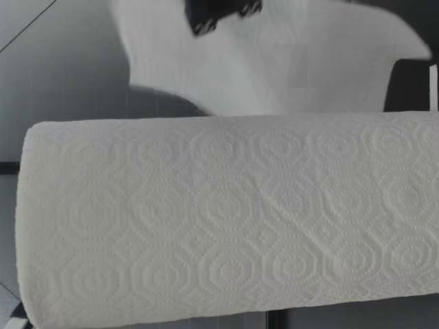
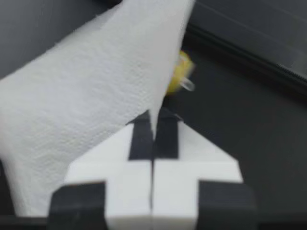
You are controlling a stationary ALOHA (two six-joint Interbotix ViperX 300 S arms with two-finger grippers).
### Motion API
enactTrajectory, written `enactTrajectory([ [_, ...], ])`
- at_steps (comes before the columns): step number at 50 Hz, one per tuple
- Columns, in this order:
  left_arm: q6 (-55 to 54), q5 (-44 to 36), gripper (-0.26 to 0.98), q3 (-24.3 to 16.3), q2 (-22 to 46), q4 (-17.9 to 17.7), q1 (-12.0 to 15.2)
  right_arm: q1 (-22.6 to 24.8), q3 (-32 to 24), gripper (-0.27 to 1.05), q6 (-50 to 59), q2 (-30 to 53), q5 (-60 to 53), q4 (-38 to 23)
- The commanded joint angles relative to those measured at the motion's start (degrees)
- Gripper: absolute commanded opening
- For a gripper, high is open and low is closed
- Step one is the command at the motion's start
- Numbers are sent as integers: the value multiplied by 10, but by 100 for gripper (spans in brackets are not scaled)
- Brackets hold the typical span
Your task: Pick up a piece of paper towel and place it on the spilled liquid.
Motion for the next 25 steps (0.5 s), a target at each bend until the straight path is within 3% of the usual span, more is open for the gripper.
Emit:
enactTrajectory([
  [1,-1,18,1,8,18,-4,3,7,11,-13,10,-28,14,12],
  [16,1,17,1,6,21,-4,4,23,91,-13,6,-80,84,85],
  [25,0,16,1,4,20,-5,3,19,107,-13,4,-118,61,54],
])
